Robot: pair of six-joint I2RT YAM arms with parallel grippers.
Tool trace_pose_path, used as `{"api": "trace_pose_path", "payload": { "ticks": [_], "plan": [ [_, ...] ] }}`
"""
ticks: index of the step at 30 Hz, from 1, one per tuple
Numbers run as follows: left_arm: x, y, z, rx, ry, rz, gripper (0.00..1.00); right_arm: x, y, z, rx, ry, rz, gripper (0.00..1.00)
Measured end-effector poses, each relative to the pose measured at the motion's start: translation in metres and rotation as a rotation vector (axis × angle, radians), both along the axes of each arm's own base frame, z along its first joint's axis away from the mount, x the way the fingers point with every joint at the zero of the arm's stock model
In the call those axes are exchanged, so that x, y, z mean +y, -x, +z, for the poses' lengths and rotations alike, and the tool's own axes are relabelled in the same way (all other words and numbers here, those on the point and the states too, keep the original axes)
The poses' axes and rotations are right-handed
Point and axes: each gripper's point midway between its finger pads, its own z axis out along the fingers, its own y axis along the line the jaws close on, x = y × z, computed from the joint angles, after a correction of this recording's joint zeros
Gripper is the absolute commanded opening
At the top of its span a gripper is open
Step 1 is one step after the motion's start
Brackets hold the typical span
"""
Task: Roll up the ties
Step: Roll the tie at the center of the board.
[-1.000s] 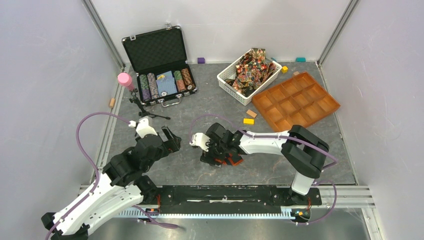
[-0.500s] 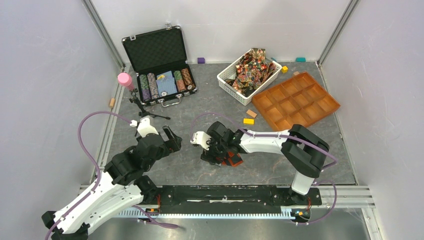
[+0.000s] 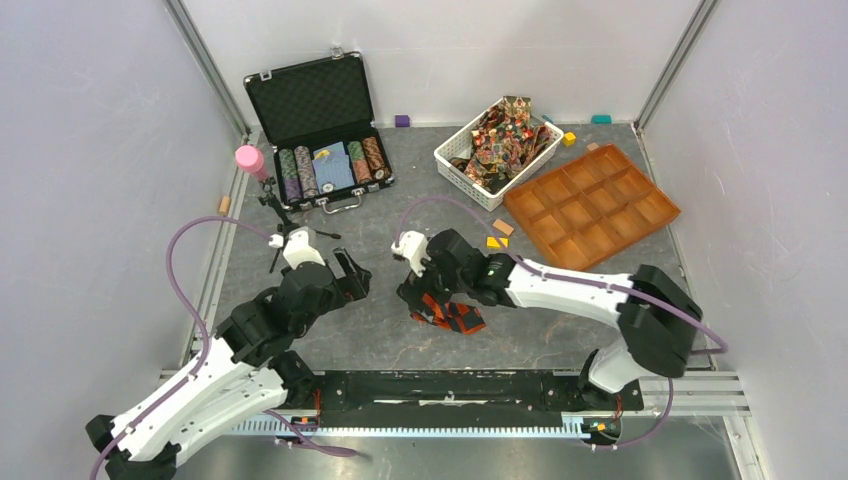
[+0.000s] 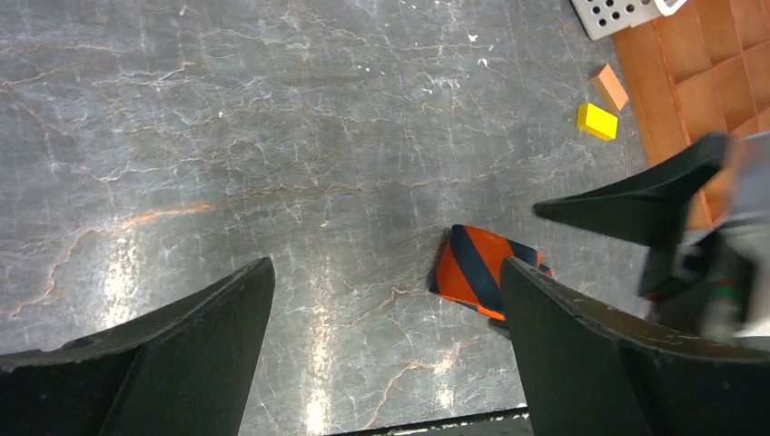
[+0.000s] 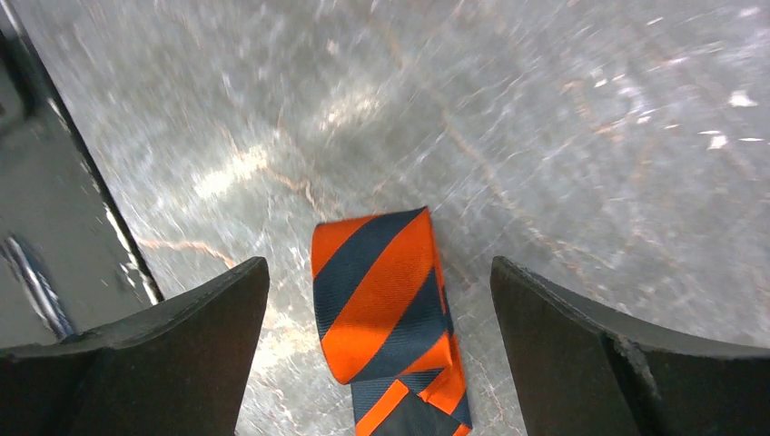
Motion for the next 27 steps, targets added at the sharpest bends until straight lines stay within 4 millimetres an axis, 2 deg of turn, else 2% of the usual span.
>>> {"api": "trace_pose_path", "payload": {
  "ticks": [3,5,8,10,12,14,17,19,27],
  "plan": [
    [-0.007,-0.003,-0.002,-0.006,-0.007,-0.033,1.0,0.001,-0.009,0.036,-0.018,-0.103,-0.106,0.97],
    [-0.015,-0.005,-0.003,-0.012,-0.008,-0.072,1.0,0.0,-0.014,0.054,-0.008,-0.163,-0.192,0.94],
    [-0.032,-0.008,-0.01,-0.012,-0.006,-0.147,0.99,-0.011,-0.016,0.065,0.041,-0.238,-0.33,0.82],
    [-0.046,-0.01,-0.018,0.001,-0.003,-0.204,0.98,-0.019,-0.013,0.061,0.088,-0.263,-0.396,0.7],
    [-0.061,-0.011,-0.027,0.019,0.003,-0.264,0.96,-0.029,-0.008,0.049,0.134,-0.268,-0.459,0.57],
    [-0.074,-0.012,-0.037,0.042,0.003,-0.315,0.96,-0.038,-0.001,0.033,0.183,-0.263,-0.516,0.48],
    [-0.088,-0.011,-0.052,0.071,0.009,-0.378,0.96,-0.049,0.008,0.015,0.238,-0.258,-0.569,0.46],
    [-0.094,-0.01,-0.058,0.076,0.016,-0.405,0.96,-0.052,0.012,0.01,0.263,-0.27,-0.592,0.44],
    [-0.109,-0.007,-0.078,0.091,0.053,-0.472,0.95,-0.037,0.008,0.026,0.301,-0.388,-0.618,0.37]
  ]
}}
